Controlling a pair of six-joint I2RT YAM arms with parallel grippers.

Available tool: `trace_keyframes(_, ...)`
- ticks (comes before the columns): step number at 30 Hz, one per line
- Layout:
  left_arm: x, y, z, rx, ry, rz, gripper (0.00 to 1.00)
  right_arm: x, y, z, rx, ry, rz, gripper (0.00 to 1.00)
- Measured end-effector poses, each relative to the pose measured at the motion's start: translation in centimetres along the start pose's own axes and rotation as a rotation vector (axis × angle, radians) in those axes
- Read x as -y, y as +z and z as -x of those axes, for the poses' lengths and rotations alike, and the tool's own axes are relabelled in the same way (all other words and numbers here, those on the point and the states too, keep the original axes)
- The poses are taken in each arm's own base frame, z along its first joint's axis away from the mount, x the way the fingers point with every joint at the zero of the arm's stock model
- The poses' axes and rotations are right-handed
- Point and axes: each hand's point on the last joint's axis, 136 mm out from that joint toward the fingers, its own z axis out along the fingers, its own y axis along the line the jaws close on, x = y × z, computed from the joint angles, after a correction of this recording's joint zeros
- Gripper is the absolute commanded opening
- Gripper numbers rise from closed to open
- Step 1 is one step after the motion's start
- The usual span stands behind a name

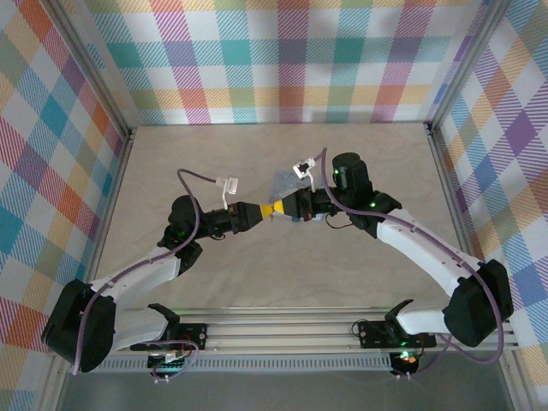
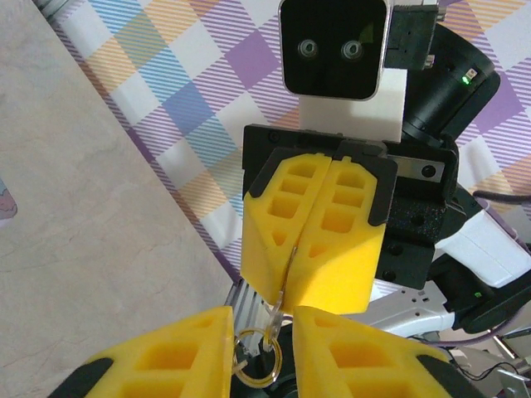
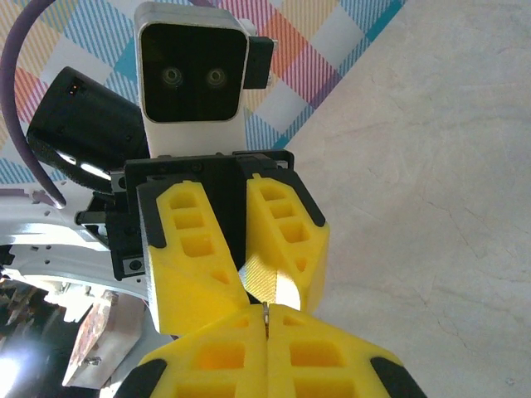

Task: Unlock the padlock with the key

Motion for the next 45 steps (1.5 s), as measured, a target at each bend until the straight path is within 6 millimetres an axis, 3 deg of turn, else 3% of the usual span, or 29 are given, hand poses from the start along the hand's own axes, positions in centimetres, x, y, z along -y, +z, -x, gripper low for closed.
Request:
trace_keyframes(7, 0.0, 0.0, -0.2, -0.012, -0.003, -0.005, 0.12, 0.0, 0.0, 0.0, 0.004, 0.009, 0.002, 0.0)
trace_keyframes(22, 0.0, 0.1, -0.3, -0.015, -0.006, -0.003, 0.2, 0.1, 0.1, -0.2, 0.002, 0.017, 0.017, 0.0)
trace_keyframes(25, 0.0, 0.1, -0.3, -0.014, -0.007, -0.002, 0.15, 0.2, 0.1, -0.2, 0.003, 0.021, 0.018, 0.0)
trace_keyframes(28, 0.0, 0.1, -0.3, -0.015, -0.006, -0.003, 0.02, 0.2, 0.1, -0.2, 0.004, 0.022, 0.019, 0.0)
trace_keyframes(30, 0.0, 0.1, -0.3, -0.012, -0.004, -0.001, 0.0, 0.2, 0.1, -0.3, 0.002, 0.028, 0.021, 0.0)
trace_keyframes(32, -0.1, 0.1, -0.3, -0.011, 0.002, 0.004, 0.0, 0.3, 0.2, -0.4, 0.002, 0.033, 0.02, 0.08)
trace_keyframes(34, -0.3, 0.1, -0.4, -0.012, 0.011, 0.014, 0.0, 0.6, 0.2, -0.5, 0.004, 0.042, 0.011, 0.32)
trace_keyframes(36, -0.7, -0.1, -0.5, -0.013, 0.018, 0.041, 0.0, 1.1, 0.2, -0.6, 0.008, 0.049, -0.011, 0.44)
trace_keyframes(42, -1.4, -1.4, -1.4, -0.008, 0.066, 0.119, 0.0, 2.5, -0.8, 0.2, 0.069, 0.074, -0.115, 0.54)
trace_keyframes(45, -2.3, -2.2, -2.4, -0.015, 0.075, 0.169, 0.0, 3.7, -1.8, 0.8, 0.118, 0.106, -0.198, 0.55)
